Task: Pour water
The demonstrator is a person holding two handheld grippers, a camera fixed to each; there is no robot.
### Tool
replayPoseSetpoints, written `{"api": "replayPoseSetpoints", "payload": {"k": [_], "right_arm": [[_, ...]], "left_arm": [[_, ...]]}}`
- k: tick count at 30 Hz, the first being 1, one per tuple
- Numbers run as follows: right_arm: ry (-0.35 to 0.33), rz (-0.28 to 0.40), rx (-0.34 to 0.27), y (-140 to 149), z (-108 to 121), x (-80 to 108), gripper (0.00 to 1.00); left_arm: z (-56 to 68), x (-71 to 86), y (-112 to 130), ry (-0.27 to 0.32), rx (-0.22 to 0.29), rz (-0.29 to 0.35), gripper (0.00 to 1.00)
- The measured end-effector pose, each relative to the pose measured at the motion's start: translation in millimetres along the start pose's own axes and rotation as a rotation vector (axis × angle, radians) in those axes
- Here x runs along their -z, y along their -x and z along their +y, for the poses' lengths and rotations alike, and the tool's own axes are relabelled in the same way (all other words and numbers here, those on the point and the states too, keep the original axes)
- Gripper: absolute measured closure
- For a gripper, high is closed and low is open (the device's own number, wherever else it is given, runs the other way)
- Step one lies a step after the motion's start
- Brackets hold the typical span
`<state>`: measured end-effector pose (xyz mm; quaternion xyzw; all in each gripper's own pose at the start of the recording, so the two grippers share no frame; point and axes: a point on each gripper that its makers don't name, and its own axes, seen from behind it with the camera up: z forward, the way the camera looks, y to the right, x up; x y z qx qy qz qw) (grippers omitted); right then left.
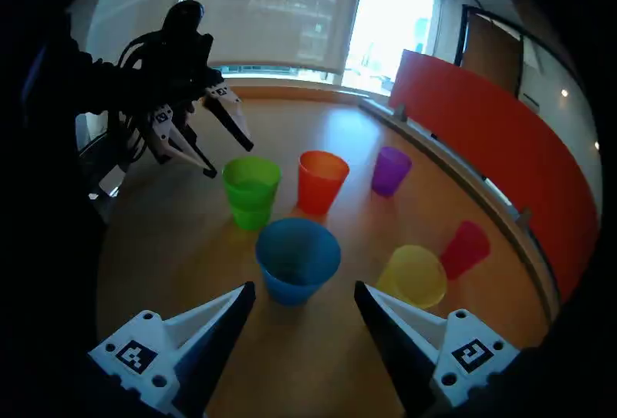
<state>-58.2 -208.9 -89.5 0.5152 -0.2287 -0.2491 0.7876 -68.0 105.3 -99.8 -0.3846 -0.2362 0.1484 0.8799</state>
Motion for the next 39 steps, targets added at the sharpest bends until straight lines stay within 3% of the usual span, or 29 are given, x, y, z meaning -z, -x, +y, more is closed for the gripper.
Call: {"api": "replayPoseSetpoints", "payload": {"k": [8, 23, 39], "right_arm": [[0.040, 0.004, -0.035, 6.9, 7.3, 9.8, 0.00], [0.131, 0.014, -0.167, 22.5, 27.1, 27.1, 0.00], [0.298, 0.025, -0.300, 42.7, 64.5, 56.0, 0.00]], "left_arm": [[-20.0, 12.5, -1.5, -0.051, 0.043, 0.026, 0.09], [-56.4, 30.3, -12.3, -0.152, 0.095, 0.079, 0.09], [-98.4, 42.5, -22.9, -0.276, 0.161, 0.146, 0.09]]}}
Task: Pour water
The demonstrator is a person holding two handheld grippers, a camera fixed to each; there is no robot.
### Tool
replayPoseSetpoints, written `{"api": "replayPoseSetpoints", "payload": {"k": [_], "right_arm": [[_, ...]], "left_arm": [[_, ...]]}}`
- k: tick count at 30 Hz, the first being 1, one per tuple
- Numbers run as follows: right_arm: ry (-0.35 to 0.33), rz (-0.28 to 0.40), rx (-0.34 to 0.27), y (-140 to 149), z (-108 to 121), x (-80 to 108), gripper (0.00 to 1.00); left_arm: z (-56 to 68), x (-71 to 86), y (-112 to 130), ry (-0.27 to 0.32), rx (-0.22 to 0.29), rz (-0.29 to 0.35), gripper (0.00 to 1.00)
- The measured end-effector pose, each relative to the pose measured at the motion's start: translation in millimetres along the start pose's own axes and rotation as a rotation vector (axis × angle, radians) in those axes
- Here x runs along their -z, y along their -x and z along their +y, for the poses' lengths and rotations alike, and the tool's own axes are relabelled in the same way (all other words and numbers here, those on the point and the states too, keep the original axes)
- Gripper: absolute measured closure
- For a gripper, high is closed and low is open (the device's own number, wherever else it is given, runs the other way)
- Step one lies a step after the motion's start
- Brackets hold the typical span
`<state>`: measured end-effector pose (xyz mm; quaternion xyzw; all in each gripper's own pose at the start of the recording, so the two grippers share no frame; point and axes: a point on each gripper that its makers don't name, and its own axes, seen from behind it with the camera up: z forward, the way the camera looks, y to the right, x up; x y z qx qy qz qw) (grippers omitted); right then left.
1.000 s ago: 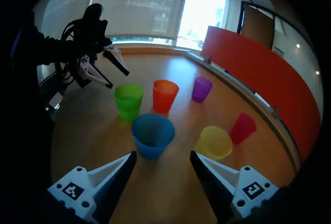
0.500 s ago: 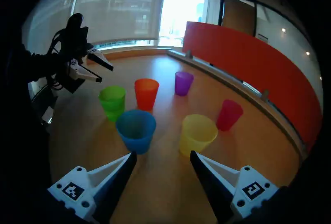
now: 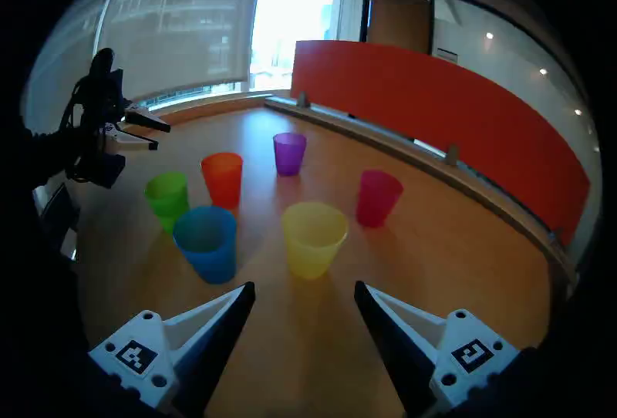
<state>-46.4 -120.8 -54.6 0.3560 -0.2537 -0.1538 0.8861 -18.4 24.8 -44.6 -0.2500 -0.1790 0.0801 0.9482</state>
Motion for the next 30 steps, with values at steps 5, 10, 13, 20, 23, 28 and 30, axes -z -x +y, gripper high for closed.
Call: {"api": "replayPoseSetpoints", "payload": {"k": [5, 10, 13, 20, 23, 28, 30], "right_arm": [[0.048, 0.012, -0.023, -0.4, 13.2, 6.4, 0.00], [0.100, 0.028, -0.048, -1.5, 25.1, 11.0, 0.00], [0.135, 0.042, -0.057, -1.9, 31.3, 14.0, 0.00], [0.229, 0.094, -0.073, -11.4, 47.0, 22.0, 0.00], [0.278, 0.132, -0.083, -21.1, 56.5, 26.8, 0.00], [0.363, 0.211, -0.110, -40.4, 73.5, 36.1, 0.00], [0.392, 0.243, -0.121, -46.8, 78.7, 39.4, 0.00]], "left_arm": [[-9.8, -0.6, -3.5, -0.032, 0.014, 0.020, 0.09], [-14.9, -2.0, -8.5, -0.043, 0.033, 0.042, 0.09], [-19.7, -1.9, -14.6, -0.061, 0.040, 0.062, 0.09], [-36.1, -2.1, -22.4, -0.126, 0.088, 0.110, 0.09], [-45.5, -1.6, -26.1, -0.164, 0.114, 0.137, 0.09], [-55.4, -0.9, -33.3, -0.206, 0.152, 0.183, 0.09], [-58.7, -0.3, -37.1, -0.220, 0.156, 0.199, 0.09]]}}
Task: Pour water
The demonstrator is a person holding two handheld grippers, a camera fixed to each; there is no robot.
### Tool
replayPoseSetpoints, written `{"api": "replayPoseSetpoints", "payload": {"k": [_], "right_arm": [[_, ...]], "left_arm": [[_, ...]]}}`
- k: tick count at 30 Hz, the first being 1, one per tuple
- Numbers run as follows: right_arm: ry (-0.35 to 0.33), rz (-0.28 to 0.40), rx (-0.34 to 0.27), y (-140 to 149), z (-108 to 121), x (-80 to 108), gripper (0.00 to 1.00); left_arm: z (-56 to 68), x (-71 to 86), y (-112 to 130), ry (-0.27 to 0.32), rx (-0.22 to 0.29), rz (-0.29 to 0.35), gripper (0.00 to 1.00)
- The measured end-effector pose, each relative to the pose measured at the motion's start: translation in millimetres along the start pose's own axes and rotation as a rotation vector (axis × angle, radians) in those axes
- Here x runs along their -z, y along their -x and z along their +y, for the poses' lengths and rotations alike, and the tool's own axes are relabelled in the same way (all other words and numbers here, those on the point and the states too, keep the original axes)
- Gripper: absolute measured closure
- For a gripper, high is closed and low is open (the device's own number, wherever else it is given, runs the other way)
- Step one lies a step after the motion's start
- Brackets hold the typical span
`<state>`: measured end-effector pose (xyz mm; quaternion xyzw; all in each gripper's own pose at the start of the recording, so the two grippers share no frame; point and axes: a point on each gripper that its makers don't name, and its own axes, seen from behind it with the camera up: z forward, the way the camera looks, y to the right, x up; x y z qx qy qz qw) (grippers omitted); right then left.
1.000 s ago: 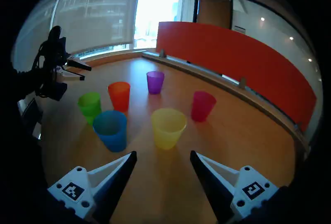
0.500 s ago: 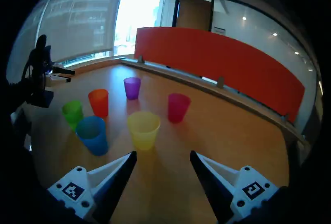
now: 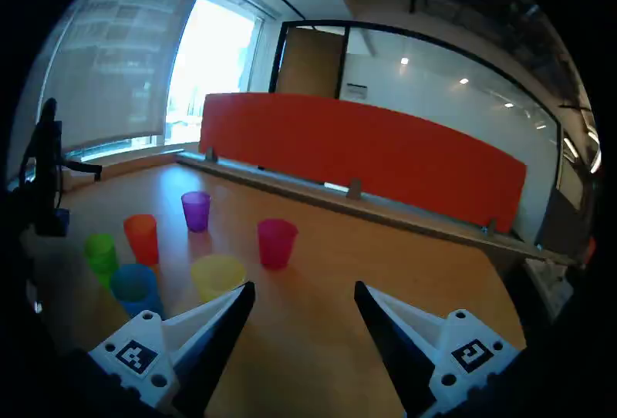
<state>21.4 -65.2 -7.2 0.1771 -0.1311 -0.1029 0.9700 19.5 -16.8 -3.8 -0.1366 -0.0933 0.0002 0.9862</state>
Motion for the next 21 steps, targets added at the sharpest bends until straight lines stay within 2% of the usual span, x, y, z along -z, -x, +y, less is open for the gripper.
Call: {"api": "replayPoseSetpoints", "payload": {"k": [5, 9, 21], "right_arm": [[0.054, 0.062, 0.005, -16.5, 7.9, 0.9, 0.00], [0.091, 0.123, 0.003, -30.9, 9.4, 2.8, 0.00], [0.203, 0.280, -0.102, -66.8, 26.7, 16.2, 0.00]], "left_arm": [[-3.4, -0.6, -13.8, -0.031, -0.014, 0.043, 0.09], [-0.2, -1.3, -22.8, -0.036, -0.011, 0.074, 0.09], [-0.8, 5.8, -49.4, -0.091, -0.018, 0.165, 0.09]]}}
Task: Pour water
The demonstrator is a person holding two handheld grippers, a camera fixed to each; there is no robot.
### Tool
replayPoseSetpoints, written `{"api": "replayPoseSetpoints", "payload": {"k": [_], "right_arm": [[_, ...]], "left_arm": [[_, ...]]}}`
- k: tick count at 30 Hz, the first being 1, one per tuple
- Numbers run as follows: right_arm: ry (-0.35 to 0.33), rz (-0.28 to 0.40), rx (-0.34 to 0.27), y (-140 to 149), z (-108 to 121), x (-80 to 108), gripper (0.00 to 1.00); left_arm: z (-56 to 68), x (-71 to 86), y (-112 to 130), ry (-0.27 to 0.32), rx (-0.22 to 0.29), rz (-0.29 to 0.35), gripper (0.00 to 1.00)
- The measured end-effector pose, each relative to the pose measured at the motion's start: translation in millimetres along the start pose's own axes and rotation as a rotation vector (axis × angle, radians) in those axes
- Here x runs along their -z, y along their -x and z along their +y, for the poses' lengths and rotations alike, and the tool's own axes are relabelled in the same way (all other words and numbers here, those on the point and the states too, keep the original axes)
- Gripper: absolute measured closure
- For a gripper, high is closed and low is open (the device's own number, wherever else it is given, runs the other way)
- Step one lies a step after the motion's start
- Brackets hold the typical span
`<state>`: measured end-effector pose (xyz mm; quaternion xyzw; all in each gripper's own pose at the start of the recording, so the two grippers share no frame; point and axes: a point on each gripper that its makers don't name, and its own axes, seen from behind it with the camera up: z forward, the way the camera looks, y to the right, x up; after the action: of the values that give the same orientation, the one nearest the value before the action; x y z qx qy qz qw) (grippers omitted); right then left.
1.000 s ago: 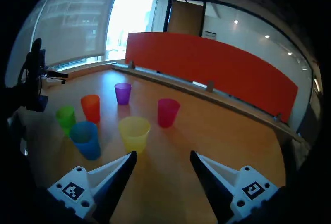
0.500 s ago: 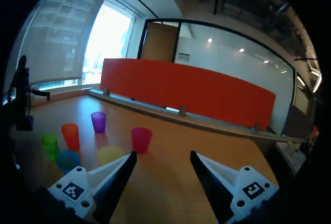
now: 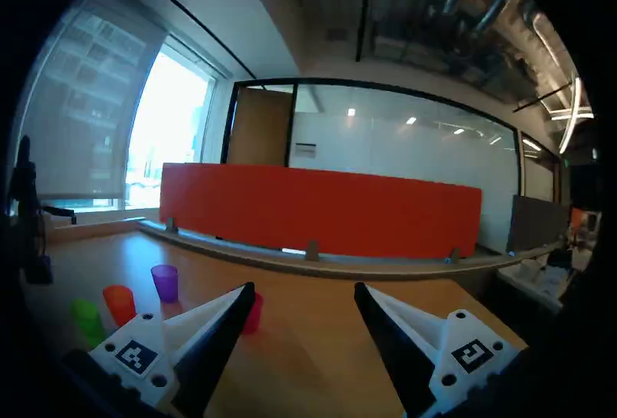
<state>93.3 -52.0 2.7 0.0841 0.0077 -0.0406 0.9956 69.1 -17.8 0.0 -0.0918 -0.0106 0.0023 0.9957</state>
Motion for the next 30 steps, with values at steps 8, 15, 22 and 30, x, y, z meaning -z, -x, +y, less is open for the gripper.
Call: {"api": "replayPoseSetpoints", "payload": {"k": [8, 15, 22, 30], "right_arm": [[0.029, 0.043, -0.046, -1.7, -2.8, 6.5, 0.00], [0.056, 0.070, -0.079, -2.9, -1.8, 11.5, 0.00], [0.062, 0.053, -0.095, 4.2, -2.0, 12.7, 0.00], [0.078, 0.041, -0.093, 2.5, 0.6, 13.7, 0.00]], "left_arm": [[2.8, 2.6, -7.3, -0.035, 0.009, 0.043, 0.09], [4.5, 2.4, -6.8, -0.054, 0.045, 0.067, 0.09], [3.7, 1.8, -8.5, -0.068, 0.049, 0.091, 0.09], [6.4, 3.1, 1.0, -0.068, 0.066, 0.078, 0.09]]}}
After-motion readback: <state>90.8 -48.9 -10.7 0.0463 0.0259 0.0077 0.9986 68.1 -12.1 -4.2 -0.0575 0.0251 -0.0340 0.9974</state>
